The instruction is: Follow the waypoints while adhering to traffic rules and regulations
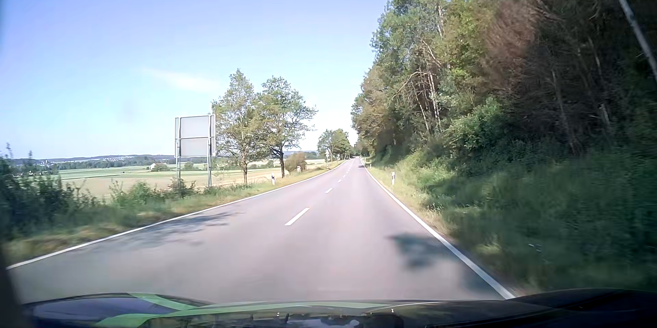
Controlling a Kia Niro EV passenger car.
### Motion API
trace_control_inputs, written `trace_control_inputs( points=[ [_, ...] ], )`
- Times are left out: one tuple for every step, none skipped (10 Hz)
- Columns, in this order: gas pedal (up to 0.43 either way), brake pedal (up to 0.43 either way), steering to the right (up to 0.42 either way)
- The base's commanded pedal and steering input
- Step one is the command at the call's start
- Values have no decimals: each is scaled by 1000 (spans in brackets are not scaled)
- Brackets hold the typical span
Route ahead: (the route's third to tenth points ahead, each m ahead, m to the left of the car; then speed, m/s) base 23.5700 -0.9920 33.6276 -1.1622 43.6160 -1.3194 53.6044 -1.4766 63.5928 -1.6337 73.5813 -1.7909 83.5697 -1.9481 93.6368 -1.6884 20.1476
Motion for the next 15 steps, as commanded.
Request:
trace_control_inputs(
  points=[
    [228, 0, 4],
    [228, 0, 3],
    [228, 0, 4],
    [228, 0, 3],
    [228, 0, 3],
    [228, 0, 3],
    [240, 0, 4],
    [240, 0, 3],
    [248, 0, 3],
    [248, 0, 3],
    [248, 0, 3],
    [248, 0, 3],
    [248, 0, 2],
    [248, 0, 2],
    [248, 0, 1]
  ],
)
